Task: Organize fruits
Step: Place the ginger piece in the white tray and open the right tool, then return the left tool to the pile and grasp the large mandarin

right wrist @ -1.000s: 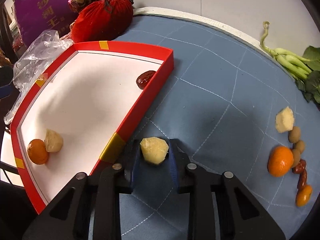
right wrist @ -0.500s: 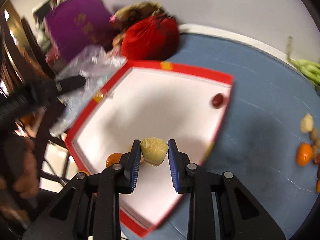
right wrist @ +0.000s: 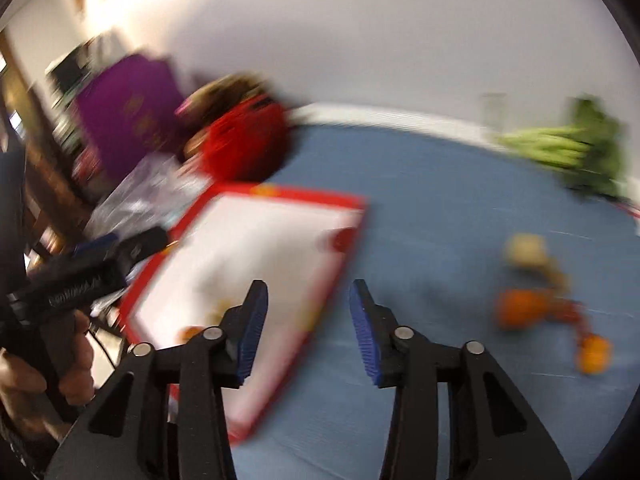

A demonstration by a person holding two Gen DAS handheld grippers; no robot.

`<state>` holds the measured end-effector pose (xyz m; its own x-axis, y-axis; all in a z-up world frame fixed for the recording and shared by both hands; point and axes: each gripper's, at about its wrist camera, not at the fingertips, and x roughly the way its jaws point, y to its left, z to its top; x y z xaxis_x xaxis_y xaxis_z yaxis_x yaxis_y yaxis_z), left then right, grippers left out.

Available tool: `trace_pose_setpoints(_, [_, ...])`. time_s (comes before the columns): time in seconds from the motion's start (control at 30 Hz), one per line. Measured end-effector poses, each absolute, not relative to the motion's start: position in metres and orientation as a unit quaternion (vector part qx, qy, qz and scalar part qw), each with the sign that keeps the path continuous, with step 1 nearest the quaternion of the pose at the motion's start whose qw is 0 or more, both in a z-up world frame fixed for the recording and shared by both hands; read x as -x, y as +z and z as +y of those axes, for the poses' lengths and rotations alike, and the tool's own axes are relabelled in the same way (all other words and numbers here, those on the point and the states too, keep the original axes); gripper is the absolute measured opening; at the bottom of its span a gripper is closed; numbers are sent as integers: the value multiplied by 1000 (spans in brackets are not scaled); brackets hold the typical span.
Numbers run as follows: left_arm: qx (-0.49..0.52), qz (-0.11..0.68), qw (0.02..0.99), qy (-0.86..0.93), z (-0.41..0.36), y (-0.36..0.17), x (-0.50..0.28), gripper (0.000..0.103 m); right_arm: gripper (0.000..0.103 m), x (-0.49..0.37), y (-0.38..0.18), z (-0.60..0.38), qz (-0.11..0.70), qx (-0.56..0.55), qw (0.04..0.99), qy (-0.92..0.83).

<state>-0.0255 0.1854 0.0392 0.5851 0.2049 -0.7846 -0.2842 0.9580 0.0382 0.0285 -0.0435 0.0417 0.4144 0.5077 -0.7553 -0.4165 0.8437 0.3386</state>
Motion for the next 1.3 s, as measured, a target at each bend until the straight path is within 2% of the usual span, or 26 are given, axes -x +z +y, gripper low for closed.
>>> trace_pose_setpoints(0.17, [-31,448,891,72,111,21,2,96,45,-46,35,-181,501,-103,848,142])
trace_pose_setpoints(0.3, [-66,454,888,32,62,4,-17,96,45,-53,12,-229,530,-159,825,113])
trace_pose_setpoints(0.5, [-135,437,889,-31,-2,-21,-38,96,45,-63,-10,-225,578,-165,789,129])
trace_pose_setpoints(0.73, [-178,409,888,-107,-31,-36,-52,96,45,-69,-23,-217,599,-139,780,121])
trace_pose_setpoints(1.07, [-152,437,872,-162,-39,-49,-68,96,45,-75,-32,-206,610,-121,774,118])
trace_pose_setpoints(1.17, [-143,442,872,-152,-36,-51,-73,93,45,-78,-36,-207,614,-124,771,117])
trace_pose_setpoints(1.3, [-139,449,869,-155,-35,-54,-76,83,45,-77,-35,-205,615,-122,770,123])
